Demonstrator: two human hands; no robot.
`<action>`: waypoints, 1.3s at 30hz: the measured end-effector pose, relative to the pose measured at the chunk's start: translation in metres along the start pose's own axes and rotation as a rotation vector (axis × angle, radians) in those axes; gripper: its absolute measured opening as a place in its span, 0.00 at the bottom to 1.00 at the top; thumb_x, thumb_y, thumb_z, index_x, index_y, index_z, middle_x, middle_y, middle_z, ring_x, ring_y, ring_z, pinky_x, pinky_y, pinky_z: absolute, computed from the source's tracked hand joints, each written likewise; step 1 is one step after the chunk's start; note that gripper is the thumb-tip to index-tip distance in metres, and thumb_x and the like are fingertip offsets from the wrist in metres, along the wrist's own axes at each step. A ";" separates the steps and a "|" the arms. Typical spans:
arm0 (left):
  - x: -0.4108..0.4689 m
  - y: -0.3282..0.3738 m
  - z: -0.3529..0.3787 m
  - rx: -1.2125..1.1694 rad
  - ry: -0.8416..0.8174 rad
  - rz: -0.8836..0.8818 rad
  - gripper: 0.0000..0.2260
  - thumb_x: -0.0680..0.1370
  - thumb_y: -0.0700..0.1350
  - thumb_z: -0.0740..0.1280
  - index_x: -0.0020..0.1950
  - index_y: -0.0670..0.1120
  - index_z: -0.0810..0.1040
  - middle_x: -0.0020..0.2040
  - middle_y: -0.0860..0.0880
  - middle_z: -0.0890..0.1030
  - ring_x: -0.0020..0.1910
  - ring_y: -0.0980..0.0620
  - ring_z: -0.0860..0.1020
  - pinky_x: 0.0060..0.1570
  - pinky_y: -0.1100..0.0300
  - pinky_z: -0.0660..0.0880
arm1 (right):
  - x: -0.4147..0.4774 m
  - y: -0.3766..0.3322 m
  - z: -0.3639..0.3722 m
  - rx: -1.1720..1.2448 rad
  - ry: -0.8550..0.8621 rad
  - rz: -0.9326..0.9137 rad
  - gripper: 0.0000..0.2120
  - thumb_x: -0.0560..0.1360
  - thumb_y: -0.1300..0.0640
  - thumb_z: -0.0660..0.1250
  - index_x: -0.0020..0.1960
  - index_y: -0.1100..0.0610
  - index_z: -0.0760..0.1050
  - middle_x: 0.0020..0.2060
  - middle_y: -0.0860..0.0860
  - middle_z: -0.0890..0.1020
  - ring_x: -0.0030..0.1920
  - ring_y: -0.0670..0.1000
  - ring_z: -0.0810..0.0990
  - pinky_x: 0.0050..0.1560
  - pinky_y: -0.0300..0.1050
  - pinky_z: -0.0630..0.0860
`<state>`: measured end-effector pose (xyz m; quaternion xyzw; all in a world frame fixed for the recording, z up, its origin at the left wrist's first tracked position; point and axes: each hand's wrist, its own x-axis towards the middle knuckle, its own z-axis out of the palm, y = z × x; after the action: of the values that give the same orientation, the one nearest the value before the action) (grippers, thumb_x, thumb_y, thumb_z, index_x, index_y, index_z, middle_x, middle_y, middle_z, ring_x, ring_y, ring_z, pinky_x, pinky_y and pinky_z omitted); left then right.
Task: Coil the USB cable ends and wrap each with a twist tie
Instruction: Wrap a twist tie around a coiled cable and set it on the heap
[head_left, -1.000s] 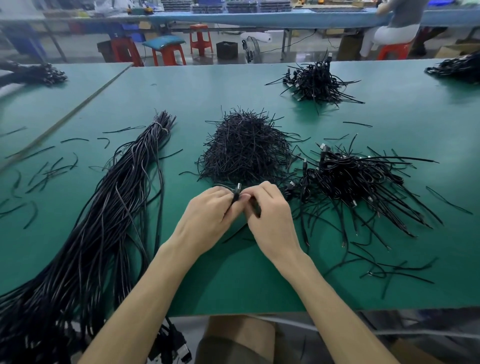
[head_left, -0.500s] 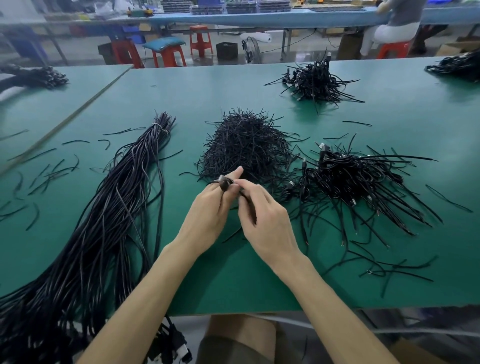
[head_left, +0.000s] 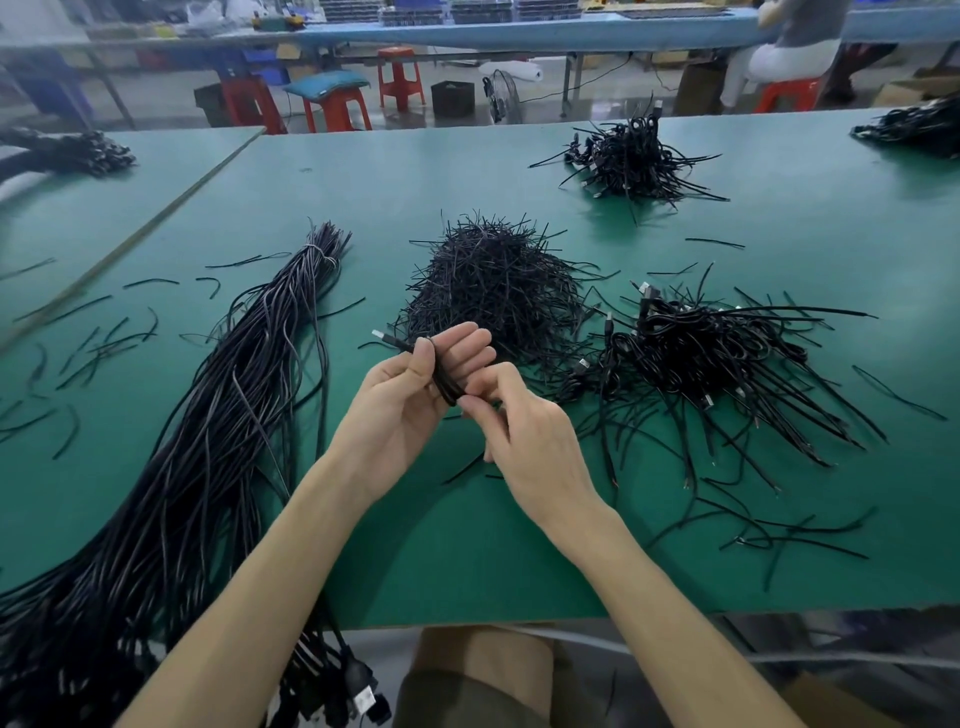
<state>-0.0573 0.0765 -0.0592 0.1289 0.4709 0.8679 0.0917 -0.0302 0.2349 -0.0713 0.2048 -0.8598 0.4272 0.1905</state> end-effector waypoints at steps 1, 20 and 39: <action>0.000 0.000 0.000 0.001 0.012 0.000 0.17 0.84 0.49 0.60 0.64 0.43 0.83 0.65 0.43 0.82 0.66 0.46 0.80 0.63 0.58 0.76 | 0.000 0.000 0.000 0.009 0.000 0.006 0.07 0.83 0.53 0.65 0.52 0.57 0.71 0.32 0.36 0.70 0.30 0.45 0.71 0.38 0.55 0.77; -0.009 0.003 0.005 0.059 -0.179 -0.102 0.14 0.84 0.48 0.57 0.42 0.49 0.77 0.36 0.53 0.75 0.40 0.54 0.76 0.51 0.59 0.75 | -0.001 0.003 -0.001 0.107 -0.120 0.059 0.30 0.77 0.42 0.69 0.74 0.46 0.62 0.58 0.40 0.75 0.44 0.46 0.79 0.49 0.42 0.77; -0.006 0.000 0.007 0.064 -0.080 -0.124 0.15 0.85 0.46 0.58 0.50 0.44 0.84 0.49 0.44 0.85 0.50 0.46 0.83 0.57 0.56 0.79 | 0.001 0.009 0.005 0.188 0.064 0.002 0.17 0.79 0.52 0.71 0.66 0.55 0.76 0.51 0.46 0.78 0.52 0.45 0.80 0.54 0.44 0.80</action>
<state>-0.0494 0.0808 -0.0561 0.1372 0.5013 0.8392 0.1598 -0.0363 0.2359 -0.0797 0.2073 -0.8096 0.5124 0.1973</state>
